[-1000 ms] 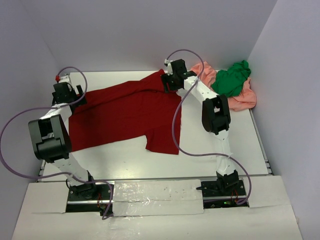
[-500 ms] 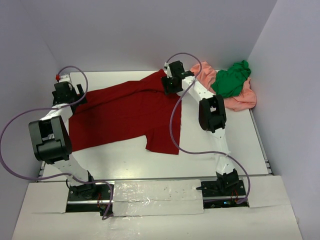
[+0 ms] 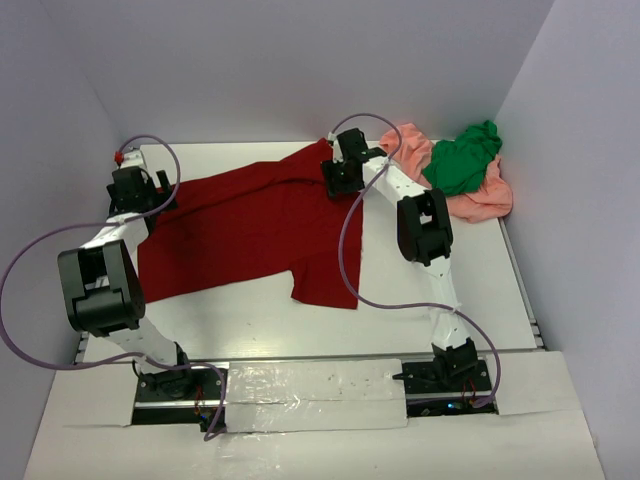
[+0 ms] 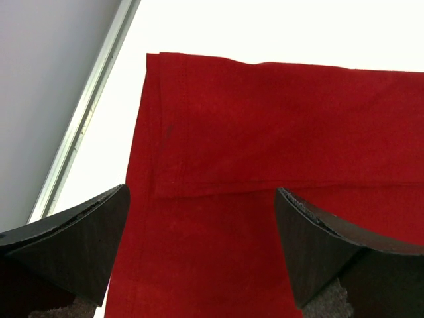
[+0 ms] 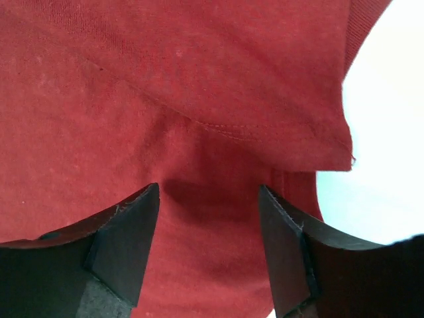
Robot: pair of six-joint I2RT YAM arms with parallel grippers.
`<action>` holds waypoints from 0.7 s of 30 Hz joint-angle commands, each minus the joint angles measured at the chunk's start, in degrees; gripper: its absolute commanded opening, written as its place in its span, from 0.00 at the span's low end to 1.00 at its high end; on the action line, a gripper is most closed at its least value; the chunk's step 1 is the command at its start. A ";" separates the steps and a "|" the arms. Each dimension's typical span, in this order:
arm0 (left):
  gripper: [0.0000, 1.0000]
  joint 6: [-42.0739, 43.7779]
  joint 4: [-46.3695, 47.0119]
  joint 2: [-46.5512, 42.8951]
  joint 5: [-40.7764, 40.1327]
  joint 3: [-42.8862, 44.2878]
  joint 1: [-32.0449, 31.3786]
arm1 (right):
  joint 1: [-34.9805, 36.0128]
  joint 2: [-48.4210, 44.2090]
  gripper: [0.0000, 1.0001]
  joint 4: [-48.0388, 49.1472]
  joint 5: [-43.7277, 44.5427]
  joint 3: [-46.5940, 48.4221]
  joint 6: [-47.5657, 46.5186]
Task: Fold and stack the t-shirts
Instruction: Fold the tshirt
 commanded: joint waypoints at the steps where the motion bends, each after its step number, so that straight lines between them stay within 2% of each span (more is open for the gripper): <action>1: 0.99 -0.23 4.86 -3.10 -1.04 -0.42 -0.41 | 0.89 -3.52 0.71 2.87 0.66 -2.22 -0.82; 6: 0.99 -1.02 6.19 -3.72 -0.77 -0.95 -1.55 | 2.38 -5.81 0.72 11.12 2.60 -5.83 -4.59; 11: 0.99 -1.29 7.33 -4.25 -2.26 -1.74 -3.22 | 3.35 -3.62 0.70 10.17 5.76 -0.91 -6.79; 17: 0.99 -1.99 8.56 -4.42 -3.50 -2.27 -4.63 | 5.37 -4.14 0.70 15.00 11.29 -2.66 -10.30; 21: 0.99 -2.52 9.00 -3.99 -4.38 -2.09 -5.33 | 6.25 -3.71 0.68 16.33 10.87 -2.94 -10.57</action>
